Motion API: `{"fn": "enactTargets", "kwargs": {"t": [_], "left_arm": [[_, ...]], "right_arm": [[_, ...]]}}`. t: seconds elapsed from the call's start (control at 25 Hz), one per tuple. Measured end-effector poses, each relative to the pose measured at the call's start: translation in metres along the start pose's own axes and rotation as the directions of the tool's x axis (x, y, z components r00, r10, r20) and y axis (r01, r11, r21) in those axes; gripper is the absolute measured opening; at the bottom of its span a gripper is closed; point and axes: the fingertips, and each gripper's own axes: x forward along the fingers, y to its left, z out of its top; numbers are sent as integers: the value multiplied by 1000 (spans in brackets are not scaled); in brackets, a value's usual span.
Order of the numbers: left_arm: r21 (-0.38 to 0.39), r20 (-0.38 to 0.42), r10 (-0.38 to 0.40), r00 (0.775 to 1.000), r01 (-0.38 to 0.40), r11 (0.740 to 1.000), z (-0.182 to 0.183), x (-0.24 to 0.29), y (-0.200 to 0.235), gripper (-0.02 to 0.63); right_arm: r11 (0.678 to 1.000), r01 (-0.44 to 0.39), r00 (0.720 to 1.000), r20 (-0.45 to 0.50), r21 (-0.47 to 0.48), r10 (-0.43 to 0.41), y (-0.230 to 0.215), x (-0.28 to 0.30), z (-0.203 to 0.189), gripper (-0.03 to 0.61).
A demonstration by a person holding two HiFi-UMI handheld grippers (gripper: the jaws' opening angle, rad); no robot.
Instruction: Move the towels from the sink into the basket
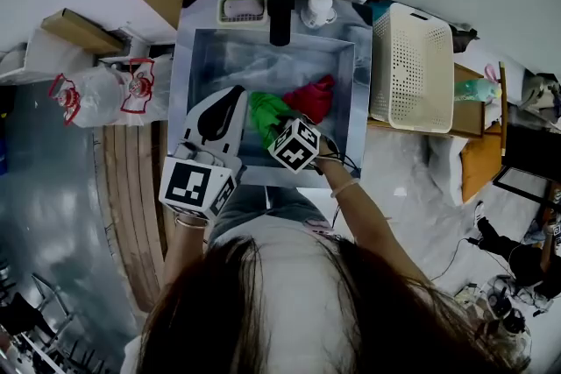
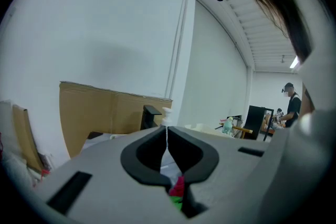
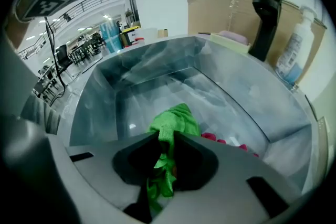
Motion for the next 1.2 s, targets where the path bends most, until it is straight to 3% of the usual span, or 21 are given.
{"fn": "enactTargets", "kwargs": {"t": [0.28,0.52,0.92,1.2], "left_arm": [[18,6,-36,999,36,999,8,-10,7,8],[27,15,-77,997,77,997,12,-16,6,8],[54,45,-149,988,146,988,21,-28,5,8],[65,62,-182,981,178,982,23,-40,3,8]], "right_arm": [[993,47,995,81,112,-57,-3,-26,19,79],[965,71,980,161,252,-114,-8,-51,32,78],[910,94,937,272,404,-218,-8,-84,51,78],[841,13,879,395,541,-268,-1,-116,67,80]]}}
